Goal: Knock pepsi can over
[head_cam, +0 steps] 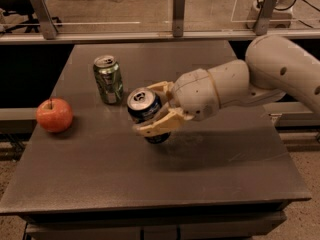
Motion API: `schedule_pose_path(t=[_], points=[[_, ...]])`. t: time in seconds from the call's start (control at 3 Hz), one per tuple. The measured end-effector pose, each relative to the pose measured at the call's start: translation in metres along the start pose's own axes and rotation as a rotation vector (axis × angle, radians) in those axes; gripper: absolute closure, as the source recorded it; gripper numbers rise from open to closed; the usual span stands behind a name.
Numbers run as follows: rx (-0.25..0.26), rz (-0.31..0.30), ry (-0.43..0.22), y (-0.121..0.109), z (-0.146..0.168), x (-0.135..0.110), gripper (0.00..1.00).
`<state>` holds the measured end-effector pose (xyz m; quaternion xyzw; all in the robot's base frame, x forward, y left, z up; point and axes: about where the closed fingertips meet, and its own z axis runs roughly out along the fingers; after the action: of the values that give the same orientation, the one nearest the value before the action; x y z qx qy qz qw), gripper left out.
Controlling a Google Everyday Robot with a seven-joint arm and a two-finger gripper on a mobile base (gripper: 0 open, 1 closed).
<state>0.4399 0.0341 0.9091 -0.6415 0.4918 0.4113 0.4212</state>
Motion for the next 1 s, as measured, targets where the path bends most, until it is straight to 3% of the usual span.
schedule_pose_path(t=[0.33, 0.67, 1.0], points=[[0.064, 0.006, 0.217, -0.0273, -0.0401, -0.0181, 1.00], [0.091, 0.028, 0.258, -0.0347, -0.0499, -0.0146, 1.00], [0.087, 0.024, 0.254, -0.0340, -0.0484, -0.0156, 1.00]])
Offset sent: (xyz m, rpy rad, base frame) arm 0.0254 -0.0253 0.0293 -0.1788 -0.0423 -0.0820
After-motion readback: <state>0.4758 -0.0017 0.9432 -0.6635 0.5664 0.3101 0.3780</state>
